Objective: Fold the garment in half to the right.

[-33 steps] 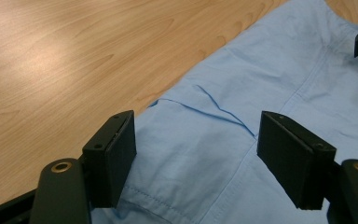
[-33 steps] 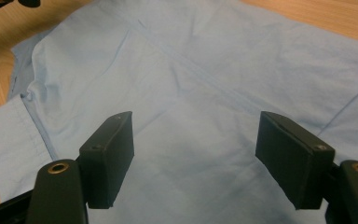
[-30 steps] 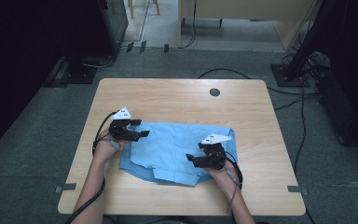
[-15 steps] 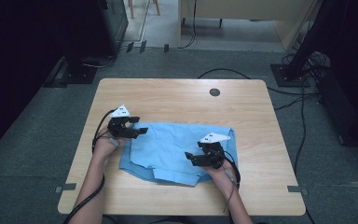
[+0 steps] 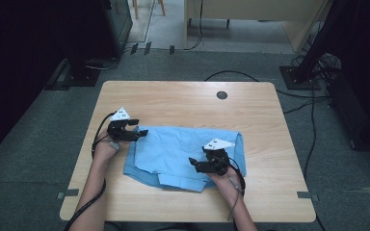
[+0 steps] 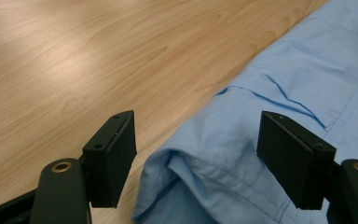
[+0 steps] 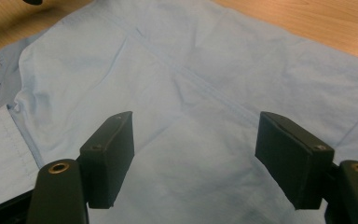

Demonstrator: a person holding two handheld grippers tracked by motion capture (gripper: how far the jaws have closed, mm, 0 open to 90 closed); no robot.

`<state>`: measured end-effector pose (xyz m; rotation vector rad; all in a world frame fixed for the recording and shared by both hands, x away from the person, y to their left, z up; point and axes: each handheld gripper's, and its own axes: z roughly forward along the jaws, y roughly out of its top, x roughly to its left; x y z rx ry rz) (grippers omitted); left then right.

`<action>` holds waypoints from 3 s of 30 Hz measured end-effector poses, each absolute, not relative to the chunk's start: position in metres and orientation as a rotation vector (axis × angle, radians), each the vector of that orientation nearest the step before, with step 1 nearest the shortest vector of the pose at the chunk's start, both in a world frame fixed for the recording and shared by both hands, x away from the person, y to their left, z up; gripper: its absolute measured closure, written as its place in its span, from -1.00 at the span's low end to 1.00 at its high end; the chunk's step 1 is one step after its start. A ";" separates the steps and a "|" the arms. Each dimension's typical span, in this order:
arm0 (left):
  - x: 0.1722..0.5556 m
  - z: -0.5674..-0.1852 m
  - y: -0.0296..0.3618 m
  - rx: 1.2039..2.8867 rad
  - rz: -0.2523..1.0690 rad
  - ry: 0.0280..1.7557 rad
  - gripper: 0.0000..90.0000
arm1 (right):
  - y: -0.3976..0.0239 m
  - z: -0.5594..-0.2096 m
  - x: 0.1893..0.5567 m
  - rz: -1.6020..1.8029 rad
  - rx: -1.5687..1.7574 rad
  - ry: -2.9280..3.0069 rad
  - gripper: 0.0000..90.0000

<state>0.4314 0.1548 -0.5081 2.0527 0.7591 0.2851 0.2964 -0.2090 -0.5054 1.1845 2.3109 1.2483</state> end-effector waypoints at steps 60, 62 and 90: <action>0.435 -0.523 0.159 2.118 0.329 0.855 -0.22 | -0.141 -0.511 0.278 1.205 1.250 2.147 -0.23; 0.435 -0.523 0.159 2.118 0.328 0.856 -0.22 | -0.139 -0.512 0.277 1.213 1.250 2.135 -0.21; 0.434 -0.523 0.160 2.117 0.312 0.855 -0.27 | -0.093 -0.513 0.277 1.222 1.134 2.250 -0.13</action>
